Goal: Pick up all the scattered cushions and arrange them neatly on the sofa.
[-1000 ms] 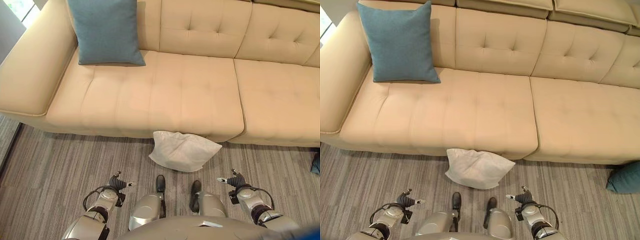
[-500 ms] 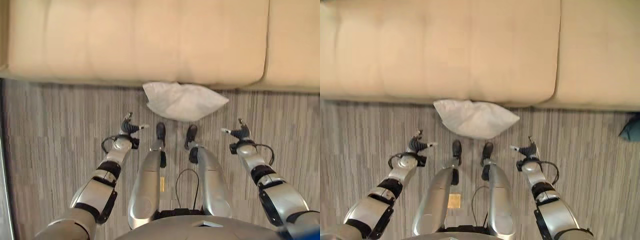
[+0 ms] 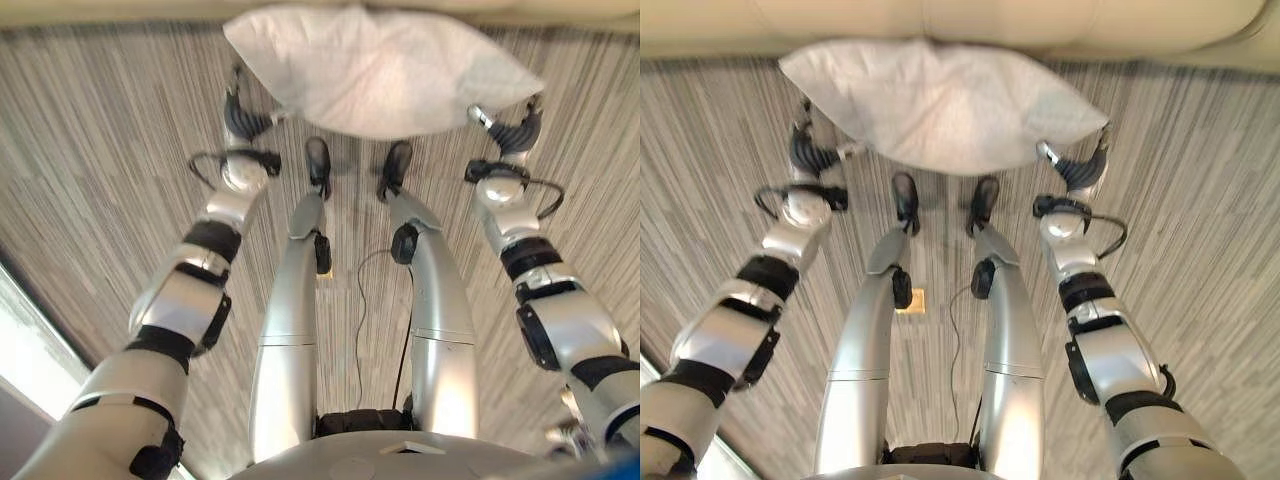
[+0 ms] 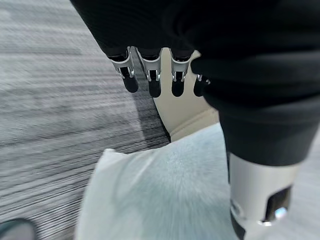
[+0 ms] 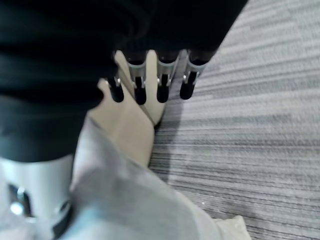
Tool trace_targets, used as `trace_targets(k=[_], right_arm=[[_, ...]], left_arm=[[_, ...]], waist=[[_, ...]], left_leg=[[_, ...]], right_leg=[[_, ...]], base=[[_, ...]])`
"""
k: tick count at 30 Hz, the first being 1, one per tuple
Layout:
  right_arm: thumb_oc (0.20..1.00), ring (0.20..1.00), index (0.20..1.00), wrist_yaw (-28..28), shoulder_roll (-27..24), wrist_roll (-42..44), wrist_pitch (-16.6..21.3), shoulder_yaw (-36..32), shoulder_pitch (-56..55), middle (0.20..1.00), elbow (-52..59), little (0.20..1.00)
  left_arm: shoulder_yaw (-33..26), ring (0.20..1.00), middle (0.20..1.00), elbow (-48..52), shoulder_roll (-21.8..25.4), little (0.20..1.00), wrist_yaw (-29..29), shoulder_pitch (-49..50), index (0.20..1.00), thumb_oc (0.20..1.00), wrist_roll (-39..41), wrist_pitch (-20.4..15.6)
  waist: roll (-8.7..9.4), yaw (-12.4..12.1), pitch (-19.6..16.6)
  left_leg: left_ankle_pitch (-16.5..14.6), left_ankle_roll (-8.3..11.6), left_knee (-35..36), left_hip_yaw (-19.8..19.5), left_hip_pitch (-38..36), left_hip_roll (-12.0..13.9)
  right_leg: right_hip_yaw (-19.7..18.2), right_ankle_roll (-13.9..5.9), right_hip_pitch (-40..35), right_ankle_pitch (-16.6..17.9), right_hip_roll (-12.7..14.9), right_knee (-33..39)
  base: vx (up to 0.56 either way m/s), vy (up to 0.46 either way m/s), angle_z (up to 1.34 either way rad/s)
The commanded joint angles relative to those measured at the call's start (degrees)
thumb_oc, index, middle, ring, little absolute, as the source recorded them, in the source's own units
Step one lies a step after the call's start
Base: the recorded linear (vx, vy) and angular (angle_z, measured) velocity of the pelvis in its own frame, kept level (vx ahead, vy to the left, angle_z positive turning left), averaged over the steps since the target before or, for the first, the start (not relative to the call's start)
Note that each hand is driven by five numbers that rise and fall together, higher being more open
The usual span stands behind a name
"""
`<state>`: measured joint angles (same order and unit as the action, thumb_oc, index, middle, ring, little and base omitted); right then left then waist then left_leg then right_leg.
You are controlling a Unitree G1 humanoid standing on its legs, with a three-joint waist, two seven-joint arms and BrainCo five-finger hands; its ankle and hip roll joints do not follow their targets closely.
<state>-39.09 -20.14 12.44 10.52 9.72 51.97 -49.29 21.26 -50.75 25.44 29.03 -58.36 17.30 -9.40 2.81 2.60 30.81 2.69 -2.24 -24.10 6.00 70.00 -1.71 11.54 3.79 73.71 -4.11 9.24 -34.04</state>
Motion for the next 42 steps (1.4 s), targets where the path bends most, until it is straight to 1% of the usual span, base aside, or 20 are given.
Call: trace_targets(k=[1,7,8,10,12,14,15,16,17,18,25,26,32,33,35,36,37,39,40,42], right_arm=[[1.000,1.000,1.000,-1.67,0.63,0.70,2.42,2.70,-9.68,1.000,0.97,1.000],[1.000,1.000,1.000,0.88,0.79,4.04,4.18,5.95,-3.59,1.000,1.33,1.000],[1.000,1.000,1.000,2.19,0.95,6.00,4.77,6.63,-2.87,1.000,1.52,1.000],[1.000,1.000,1.000,7.58,1.92,13.97,6.89,9.29,0.52,1.000,2.63,1.000],[1.000,1.000,1.000,10.69,2.89,17.50,7.42,11.98,4.58,1.000,1.39,1.000],[1.000,1.000,1.000,11.77,3.65,19.10,7.62,13.36,7.54,1.000,0.20,1.000],[0.890,0.890,0.890,12.86,4.65,20.30,7.90,15.02,10.78,0.890,0.32,0.890],[0.580,0.580,0.580,13.05,4.87,20.32,7.82,15.63,11.40,0.580,0.77,0.580],[0.200,0.200,0.200,13.25,5.12,20.08,8.08,16.10,12.14,0.200,1.46,0.200],[0.200,0.200,0.200,13.34,5.07,19.49,8.37,16.61,12.95,0.200,3.18,0.200],[0.200,0.200,0.200,13.26,2.47,14.87,9.23,12.64,7.34,0.200,12.09,0.200],[0.200,0.200,0.200,13.32,1.85,14.00,9.28,11.15,5.14,0.200,13.97,0.200],[0.200,0.200,0.200,14.35,1.83,9.93,9.23,7.50,-5.39,0.200,21.69,0.200],[0.200,0.200,0.200,14.76,2.18,8.41,9.31,6.54,-9.21,0.200,24.27,0.200],[0.200,0.200,0.200,15.07,2.75,6.63,9.27,5.81,-13.41,0.200,27.37,0.200],[0.200,0.200,0.200,15.85,3.61,3.64,9.44,5.33,-20.91,0.200,32.10,0.200],[0.200,0.200,0.200,15.83,3.63,3.59,9.39,5.33,-21.09,0.200,32.22,0.200],[0.200,0.200,0.200,16.13,3.79,1.40,9.16,4.83,-25.19,0.200,34.80,0.200],[0.200,0.200,0.200,17.03,3.74,-0.19,8.87,4.86,-28.89,0.200,37.26,0.200],[0.200,0.200,0.200,17.54,2.51,-3.19,8.21,3.76,-33.97,0.200,40.02,0.200]], left_arm=[[-1.58,1.000,1.000,0.44,-1.46,1.000,1.67,10.21,1.000,1.000,-0.94,-2.12],[1.14,1.000,1.000,0.89,-1.23,1.000,1.33,2.53,1.000,1.000,1.25,-2.76],[1.67,1.000,1.000,1.07,-1.15,1.000,1.05,1.33,1.000,1.000,1.89,-2.89],[3.52,1.000,1.000,1.51,-2.09,1.000,-0.37,-3.09,1.000,1.000,4.79,-3.42],[5.25,1.000,1.000,1.12,-3.38,1.000,-1.93,-6.67,1.000,1.000,6.92,-3.65],[6.38,1.000,1.000,1.00,-4.34,1.000,-2.58,-9.12,1.000,1.000,8.06,-3.96],[7.36,1.000,1.000,2.39,-5.00,1.000,-3.29,-11.63,1.000,1.000,9.59,-4.44],[7.32,0.856,0.856,3.15,-5.17,0.856,-3.35,-11.96,0.856,0.856,10.32,-4.90],[7.29,0.529,0.529,3.80,-5.46,0.529,-3.37,-12.42,0.529,0.529,10.81,-5.31],[6.85,0.200,0.200,5.39,-5.79,0.200,-3.27,-12.60,0.200,0.200,11.88,-5.94],[1.69,0.200,0.200,15.44,-5.81,0.200,-4.09,-4.82,0.200,0.200,13.50,-8.26],[0.17,0.200,0.200,18.90,-6.36,0.200,-4.37,-1.67,0.200,0.200,13.55,-8.73],[-2.83,0.200,0.200,27.74,-8.48,0.200,-5.76,9.85,0.200,0.200,10.24,-8.79],[-3.58,0.200,0.200,30.17,-9.21,0.200,-6.27,13.70,0.200,0.200,9.30,-9.11],[-3.79,0.200,0.200,32.56,-10.69,0.200,-6.83,17.87,0.200,0.200,9.91,-9.53],[-3.27,0.200,0.200,35.67,-11.60,0.200,-8.31,24.60,0.200,0.200,9.03,-9.91],[-3.23,0.200,0.200,35.76,-11.60,0.200,-8.29,24.76,0.200,0.200,9.00,-9.88],[-2.72,0.200,0.200,36.91,-11.46,0.200,-9.43,28.66,0.200,0.200,8.03,-9.72],[-1.93,0.200,0.200,38.79,-11.02,0.200,-10.48,32.41,0.200,0.200,7.39,-9.53],[-1.37,0.200,0.200,41.08,-9.49,0.200,-12.23,37.32,0.200,0.200,5.86,-9.28]], waist=[[-1.39,0.81,-12.25],[-1.64,1.02,-13.10],[-1.61,1.10,-13.06],[-1.60,1.10,-13.46],[-1.77,0.87,-13.65],[-1.95,0.71,-13.93],[-2.17,0.49,-14.35],[-2.20,0.41,-14.52],[-2.25,0.38,-14.83],[-2.28,0.29,-15.58],[-2.30,0.21,-18.81],[-2.36,0.06,-19.14],[-2.33,-0.10,-18.82],[-2.22,-0.19,-18.39],[-2.09,-0.24,-18.50],[-1.68,-0.20,-19.04],[-1.68,-0.22,-18.78],[-1.26,-0.15,-19.31],[-1.05,-0.19,-19.68],[-1.03,0.01,-20.89]], left_leg=[[-7.37,3.82,-3.19,-5.84,2.10,1.46],[-7.41,3.43,-4.72,-6.12,7.27,1.11],[-7.37,3.39,-4.98,-6.15,7.95,1.09],[-7.10,3.43,-5.09,-6.45,9.41,1.28],[-6.85,3.51,-5.13,-6.60,10.27,1.34],[-6.75,3.52,-5.06,-6.53,10.70,1.38],[-6.49,3.58,-5.01,-6.78,11.53,1.48],[-6.42,3.60,-4.90,-6.81,11.61,1.51],[-6.32,3.62,-4.90,-6.84,11.80,1.48],[-6.22,3.62,-4.82,-6.92,11.84,1.57],[-5.40,4.16,-1.42,-7.00,7.53,1.50],[-4.93,4.53,0.33,-7.32,5.33,1.49],[-3.82,5.75,6.20,-7.78,-6.49,1.56],[-1.75,5.77,8.38,-7.49,-10.80,1.12],[-1.50,6.12,10.61,-7.55,-16.36,0.77],[-1.46,6.49,13.82,-7.59,-25.73,0.74],[-1.42,6.50,14.02,-7.62,-26.25,0.78],[-1.55,6.65,15.35,-7.44,-31.47,1.01],[-1.54,6.80,16.76,-6.95,-36.91,1.29],[-1.67,7.09,19.02,-6.27,-44.20,1.83]], right_leg=[[-5.12,-10.76,-2.11,6.23,2.13,9.40],[-5.80,-11.12,2.93,6.03,2.29,7.70],[-5.93,-11.16,3.51,6.03,2.24,7.43],[-6.00,-11.31,5.10,5.96,2.22,6.98],[-5.90,-11.44,5.99,6.04,2.16,6.78],[-5.83,-11.52,6.56,6.18,2.15,6.77],[-5.80,-11.61,7.42,6.28,1.90,6.80],[-5.76,-11.66,7.61,6.31,1.80,6.76],[-5.68,-11.64,7.83,6.29,1.65,6.64],[-5.58,-11.61,8.07,6.21,1.42,6.38],[-4.61,-11.50,4.64,5.81,0.57,7.38],[-4.24,-11.54,2.79,5.66,0.36,7.95],[-2.62,-11.35,-8.29,5.84,0.44,11.49],[-1.80,-10.71,-12.11,7.61,0.78,13.62],[-0.91,-10.62,-17.27,7.88,0.73,16.13],[0.35,-10.59,-26.68,8.00,0.12,20.32],[0.40,-10.59,-27.21,8.06,0.06,20.55],[0.89,-10.57,-32.97,7.88,-0.32,22.84],[1.38,-10.42,-39.13,7.75,-0.76,25.24],[1.61,-10.43,-47.58,7.40,-1.67,28.96]], base=[[0.04,0.030,-0.02],[0.02,0.010,0.00],[0.00,0.000,0.00],[0.04,-0.025,0.00],[0.02,-0.015,0.00],[0.01,-0.011,0.02],[0.00,0.000,0.00],[0.00,0.000,0.00],[0.02,-0.041,0.01],[0.01,-0.061,0.01],[-0.01,-0.038,0.00],[-0.03,-0.062,0.01],[-0.05,-0.052,0.06],[-0.11,-0.088,0.07],[-0.06,-0.093,0.02],[0.00,-0.073,0.01],[0.02,-0.093,0.00],[0.05,-0.071,-0.03],[0.10,-0.084,-0.03],[0.16,-0.093,-0.05]])
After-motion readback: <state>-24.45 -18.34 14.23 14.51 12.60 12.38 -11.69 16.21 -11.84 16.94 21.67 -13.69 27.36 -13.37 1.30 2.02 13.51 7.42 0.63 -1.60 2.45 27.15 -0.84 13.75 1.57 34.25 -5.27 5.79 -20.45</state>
